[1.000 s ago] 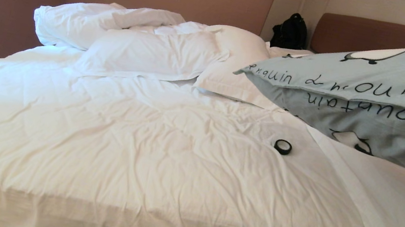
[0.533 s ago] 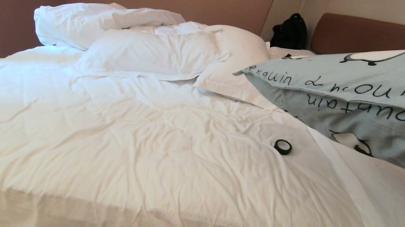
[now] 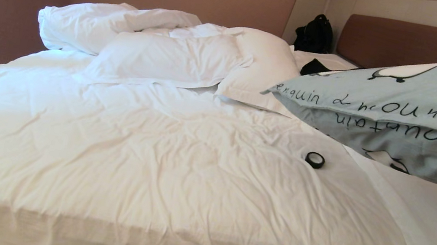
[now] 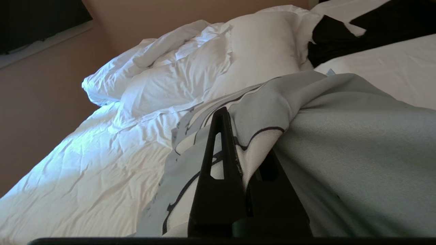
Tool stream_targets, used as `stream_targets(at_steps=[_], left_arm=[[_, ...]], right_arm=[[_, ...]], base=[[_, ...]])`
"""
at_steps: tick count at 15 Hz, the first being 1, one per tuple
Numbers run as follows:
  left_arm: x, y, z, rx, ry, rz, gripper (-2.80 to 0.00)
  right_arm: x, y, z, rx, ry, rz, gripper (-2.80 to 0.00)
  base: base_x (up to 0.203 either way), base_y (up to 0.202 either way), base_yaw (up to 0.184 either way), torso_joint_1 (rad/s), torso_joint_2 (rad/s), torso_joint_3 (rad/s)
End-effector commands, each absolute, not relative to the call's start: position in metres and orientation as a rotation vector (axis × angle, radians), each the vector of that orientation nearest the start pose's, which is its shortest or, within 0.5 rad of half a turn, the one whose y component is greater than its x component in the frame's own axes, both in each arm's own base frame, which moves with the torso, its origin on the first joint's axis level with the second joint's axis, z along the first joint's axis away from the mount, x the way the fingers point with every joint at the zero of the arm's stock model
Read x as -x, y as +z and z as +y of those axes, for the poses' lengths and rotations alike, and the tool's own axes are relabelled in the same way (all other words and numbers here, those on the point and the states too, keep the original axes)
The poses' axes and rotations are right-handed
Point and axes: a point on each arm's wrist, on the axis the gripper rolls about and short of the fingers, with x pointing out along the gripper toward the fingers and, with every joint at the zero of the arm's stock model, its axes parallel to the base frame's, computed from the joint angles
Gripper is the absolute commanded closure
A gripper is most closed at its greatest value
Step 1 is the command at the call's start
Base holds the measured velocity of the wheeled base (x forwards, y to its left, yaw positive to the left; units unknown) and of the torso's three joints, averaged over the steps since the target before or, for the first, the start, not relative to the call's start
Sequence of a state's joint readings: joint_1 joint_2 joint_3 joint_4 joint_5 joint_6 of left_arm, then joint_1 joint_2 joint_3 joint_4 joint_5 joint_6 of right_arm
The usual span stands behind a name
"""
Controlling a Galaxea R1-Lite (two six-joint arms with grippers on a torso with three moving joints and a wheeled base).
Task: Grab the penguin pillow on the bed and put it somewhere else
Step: Move to the foot of the bed
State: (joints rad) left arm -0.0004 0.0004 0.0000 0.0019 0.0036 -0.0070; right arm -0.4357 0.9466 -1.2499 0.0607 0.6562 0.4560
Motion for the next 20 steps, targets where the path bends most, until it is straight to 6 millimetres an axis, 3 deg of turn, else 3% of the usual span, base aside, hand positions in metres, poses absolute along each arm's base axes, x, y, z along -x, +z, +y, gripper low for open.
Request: stream_targets(at_steps=[1, 20], left_arm=[[0.0227, 0.0748, 0.0001, 0.008, 0.003, 0.004, 0.00], [0.0227, 0.0747, 0.0001, 0.008, 0.004, 0.005, 0.00]], right_arm=[[-0.0641, 0.3910, -0.0146, -0.329, 0.266, -0.150, 0.00], [-0.0647, 0.3889, -0.0149, -0.332, 0.265, -0.144, 0.00]], base=[[0.000, 0.201, -0.001, 0.002, 0.01, 0.000], [0.000, 0.197, 0.000, 0.002, 0.00, 0.002]])
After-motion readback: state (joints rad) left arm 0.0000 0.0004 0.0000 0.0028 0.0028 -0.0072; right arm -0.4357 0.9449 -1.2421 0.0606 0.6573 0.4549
